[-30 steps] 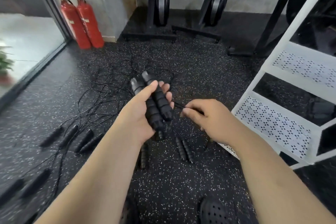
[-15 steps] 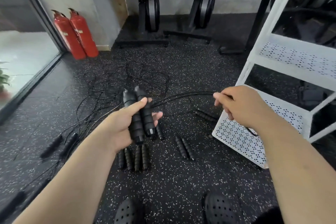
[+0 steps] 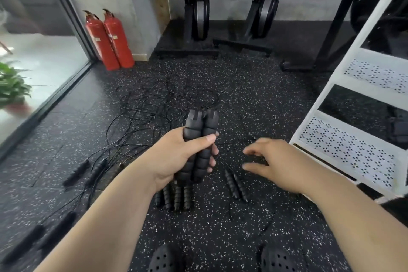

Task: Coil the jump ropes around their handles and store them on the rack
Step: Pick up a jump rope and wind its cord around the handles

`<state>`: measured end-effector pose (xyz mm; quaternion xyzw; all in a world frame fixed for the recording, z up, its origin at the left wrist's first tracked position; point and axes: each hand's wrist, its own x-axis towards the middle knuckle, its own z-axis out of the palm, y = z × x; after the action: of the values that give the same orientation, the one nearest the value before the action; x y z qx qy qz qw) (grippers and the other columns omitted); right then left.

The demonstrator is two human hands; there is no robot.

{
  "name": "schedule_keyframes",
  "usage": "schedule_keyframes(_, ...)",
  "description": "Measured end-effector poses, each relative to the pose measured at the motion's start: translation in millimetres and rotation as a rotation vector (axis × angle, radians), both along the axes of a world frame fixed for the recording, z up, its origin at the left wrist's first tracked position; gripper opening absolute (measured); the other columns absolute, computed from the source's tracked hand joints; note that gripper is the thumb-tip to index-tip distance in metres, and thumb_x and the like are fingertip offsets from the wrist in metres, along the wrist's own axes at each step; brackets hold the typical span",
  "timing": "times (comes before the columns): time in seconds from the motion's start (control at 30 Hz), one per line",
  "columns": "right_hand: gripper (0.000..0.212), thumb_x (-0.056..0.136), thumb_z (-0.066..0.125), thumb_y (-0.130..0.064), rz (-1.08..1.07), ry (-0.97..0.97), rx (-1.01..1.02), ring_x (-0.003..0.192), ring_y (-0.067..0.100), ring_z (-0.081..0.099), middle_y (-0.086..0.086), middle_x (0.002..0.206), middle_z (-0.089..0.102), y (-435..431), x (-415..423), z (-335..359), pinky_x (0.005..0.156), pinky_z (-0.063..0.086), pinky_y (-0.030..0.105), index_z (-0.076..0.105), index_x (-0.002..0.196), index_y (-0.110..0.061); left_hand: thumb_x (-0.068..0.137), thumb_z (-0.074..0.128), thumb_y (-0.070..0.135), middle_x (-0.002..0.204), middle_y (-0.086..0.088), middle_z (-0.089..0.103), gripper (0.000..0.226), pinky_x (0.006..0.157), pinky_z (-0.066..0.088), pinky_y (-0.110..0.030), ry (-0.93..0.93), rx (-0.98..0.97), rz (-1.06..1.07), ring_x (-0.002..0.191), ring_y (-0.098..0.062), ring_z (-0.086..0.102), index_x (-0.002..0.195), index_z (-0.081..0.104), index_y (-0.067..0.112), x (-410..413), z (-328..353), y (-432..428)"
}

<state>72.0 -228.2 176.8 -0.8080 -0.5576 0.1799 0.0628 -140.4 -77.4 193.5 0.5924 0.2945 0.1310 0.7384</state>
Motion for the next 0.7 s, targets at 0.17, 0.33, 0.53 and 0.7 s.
schedule_keyframes(0.17,0.034,0.107,0.052,-0.05,-0.194,0.835,0.578,0.097,0.004,0.072,-0.012,0.108,0.078,13.1,-33.5,21.6,0.094,0.057,0.035,0.073,0.127,-0.032,0.105,0.064,0.023,0.105,-0.02,0.071,0.031,0.093,0.059,-0.054,-0.102,-0.12,-0.154,0.09,-0.034,0.067,0.122,0.069,-0.001,9.9,3.6,-12.8)
schedule_keyframes(0.33,0.028,0.11,0.056,-0.029,-0.279,1.067,0.703,0.058,0.024,0.051,0.01,0.073,0.056,15.3,-52.3,30.6,0.046,0.05,0.034,0.072,0.107,-0.006,0.103,0.061,0.027,0.122,-0.025,0.074,0.041,0.101,0.059,-0.052,-0.143,-0.221,-0.174,0.104,-0.039,0.073,0.129,0.067,-0.004,19.9,1.8,-22.2)
schedule_keyframes(0.53,0.029,0.109,0.058,-0.031,-0.345,1.08,0.697,0.055,0.019,0.045,0.007,0.066,0.051,22.2,-50.8,24.9,0.044,0.046,0.03,0.077,0.101,-0.011,0.103,0.064,0.025,0.124,-0.028,0.073,0.039,0.098,0.06,-0.05,-0.145,-0.238,-0.148,0.107,-0.039,0.073,0.126,0.067,-0.006,26.2,-1.9,-17.2)
schedule_keyframes(0.7,0.029,0.109,0.059,-0.036,-0.381,1.028,0.705,0.054,0.021,0.045,0.005,0.066,0.054,25.5,-45.4,27.8,0.04,0.043,0.029,0.079,0.097,-0.02,0.104,0.064,0.026,0.121,-0.026,0.071,0.036,0.101,0.057,-0.057,-0.189,-0.267,-0.171,0.104,-0.039,0.069,0.127,0.068,-0.002,32.8,-7.4,-18.0)
